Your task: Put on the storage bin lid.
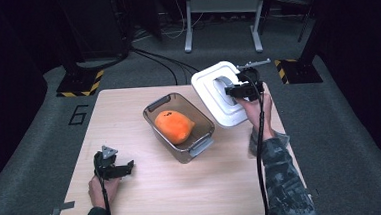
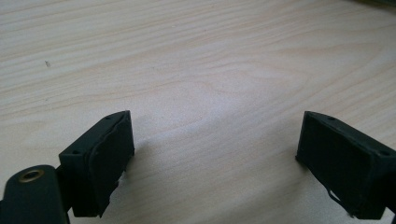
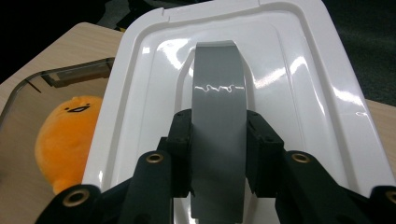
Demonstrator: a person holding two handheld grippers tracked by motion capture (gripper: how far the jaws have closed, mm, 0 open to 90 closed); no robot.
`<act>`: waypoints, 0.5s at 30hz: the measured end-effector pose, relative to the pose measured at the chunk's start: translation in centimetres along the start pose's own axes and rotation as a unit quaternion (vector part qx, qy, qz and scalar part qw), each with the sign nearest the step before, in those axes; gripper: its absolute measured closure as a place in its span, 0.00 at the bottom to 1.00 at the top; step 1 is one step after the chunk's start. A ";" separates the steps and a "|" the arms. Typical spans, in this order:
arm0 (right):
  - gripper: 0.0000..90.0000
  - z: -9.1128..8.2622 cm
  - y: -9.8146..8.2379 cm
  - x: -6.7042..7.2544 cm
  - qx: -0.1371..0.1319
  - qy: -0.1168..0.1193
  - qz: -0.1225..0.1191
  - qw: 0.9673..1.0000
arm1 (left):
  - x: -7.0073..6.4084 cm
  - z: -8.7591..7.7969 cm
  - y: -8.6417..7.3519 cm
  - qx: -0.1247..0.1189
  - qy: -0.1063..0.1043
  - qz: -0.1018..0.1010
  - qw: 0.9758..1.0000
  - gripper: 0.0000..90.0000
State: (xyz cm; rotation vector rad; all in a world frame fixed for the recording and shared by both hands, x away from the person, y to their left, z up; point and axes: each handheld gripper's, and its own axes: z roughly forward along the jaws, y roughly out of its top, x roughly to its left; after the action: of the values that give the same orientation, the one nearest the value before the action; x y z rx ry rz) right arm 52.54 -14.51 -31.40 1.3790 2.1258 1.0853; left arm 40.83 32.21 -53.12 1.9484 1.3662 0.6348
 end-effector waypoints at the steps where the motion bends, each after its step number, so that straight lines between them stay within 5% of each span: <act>1: 0.74 0.0 0.2 0.3 -0.003 0.002 -0.004 1.000 | 0.0 0.0 0.0 0.001 0.000 0.000 1.000 0.12; 15: 0.74 0.6 1.0 3.5 0.002 0.035 -0.019 0.999 | 0.0 0.0 0.0 0.001 -0.001 -0.002 1.000 0.12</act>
State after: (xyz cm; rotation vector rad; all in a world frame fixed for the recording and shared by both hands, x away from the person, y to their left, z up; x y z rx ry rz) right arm 51.95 -10.90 -30.71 1.3161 2.1945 1.1306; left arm 40.81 32.20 -53.11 1.9473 1.3683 0.6293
